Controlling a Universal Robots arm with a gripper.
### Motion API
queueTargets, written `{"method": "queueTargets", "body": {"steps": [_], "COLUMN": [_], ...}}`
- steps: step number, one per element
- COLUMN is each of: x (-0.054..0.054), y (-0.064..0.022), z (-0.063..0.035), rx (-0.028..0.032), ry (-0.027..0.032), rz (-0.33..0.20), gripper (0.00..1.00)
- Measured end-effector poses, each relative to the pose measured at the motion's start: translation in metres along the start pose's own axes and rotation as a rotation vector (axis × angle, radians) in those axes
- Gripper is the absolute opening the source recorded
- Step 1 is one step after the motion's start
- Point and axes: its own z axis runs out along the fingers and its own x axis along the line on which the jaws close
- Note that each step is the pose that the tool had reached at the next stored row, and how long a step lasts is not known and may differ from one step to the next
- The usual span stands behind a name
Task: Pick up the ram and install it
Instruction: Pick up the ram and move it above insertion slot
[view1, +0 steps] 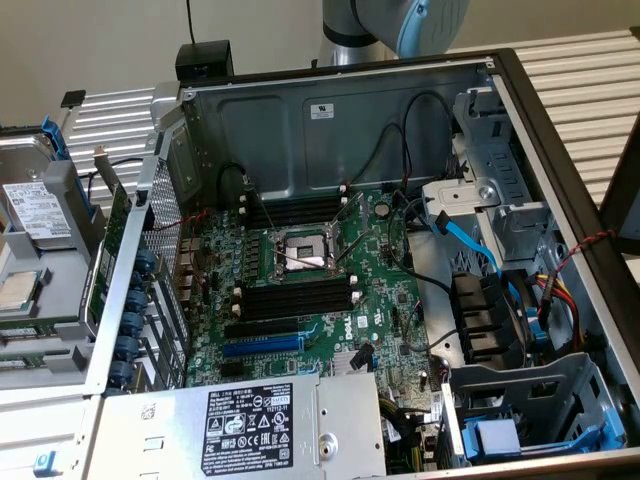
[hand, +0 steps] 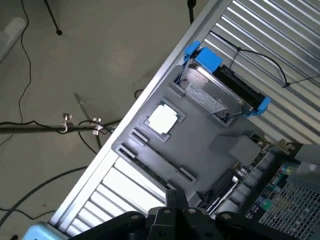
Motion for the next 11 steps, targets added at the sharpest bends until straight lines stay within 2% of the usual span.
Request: {"method": "queueTargets", "body": {"steps": [11], "x": [0.0], "y": [-0.0001], "z": [0.0005], "rx": [-0.0017], "ry": [0.01], "rz": [-0.2], "gripper": [0.11]}}
